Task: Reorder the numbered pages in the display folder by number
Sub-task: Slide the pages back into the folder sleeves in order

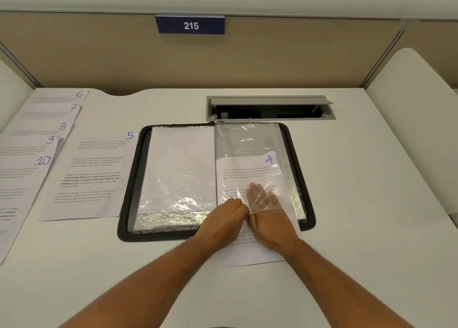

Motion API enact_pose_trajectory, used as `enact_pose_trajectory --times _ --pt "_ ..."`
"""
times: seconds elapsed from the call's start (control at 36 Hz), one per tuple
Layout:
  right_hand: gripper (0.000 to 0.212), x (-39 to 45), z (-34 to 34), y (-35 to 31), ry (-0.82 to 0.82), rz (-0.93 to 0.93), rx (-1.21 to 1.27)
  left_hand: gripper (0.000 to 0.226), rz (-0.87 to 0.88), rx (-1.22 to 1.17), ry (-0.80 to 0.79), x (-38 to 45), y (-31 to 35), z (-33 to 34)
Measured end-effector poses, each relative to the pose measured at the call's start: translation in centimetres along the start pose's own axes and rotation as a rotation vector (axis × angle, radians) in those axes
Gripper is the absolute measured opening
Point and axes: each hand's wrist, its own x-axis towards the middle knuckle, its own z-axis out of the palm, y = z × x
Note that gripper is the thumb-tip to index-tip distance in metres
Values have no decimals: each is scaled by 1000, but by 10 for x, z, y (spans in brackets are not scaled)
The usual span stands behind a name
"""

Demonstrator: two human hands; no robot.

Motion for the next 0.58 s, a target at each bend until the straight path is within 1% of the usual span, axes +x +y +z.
enact_pose_trajectory --times 0.19,0.25,0.33,0.47,0.58 --pt "59 -39 -1 -7 45 31 15 12 -43 -5 14 0 7 -3" --pt "58 -53 2 -8 69 6 -9 9 -42 -6 23 1 8 -2" --pt "58 -64 8 -8 58 -15 -9 9 -25 -2 29 1 9 -1" --pt "62 -53 9 -7 10 8 -2 11 -17 -6 30 1 10 -1" --pt "61 -36 6 -7 4 32 30 12 -24 -1 20 2 10 -1"
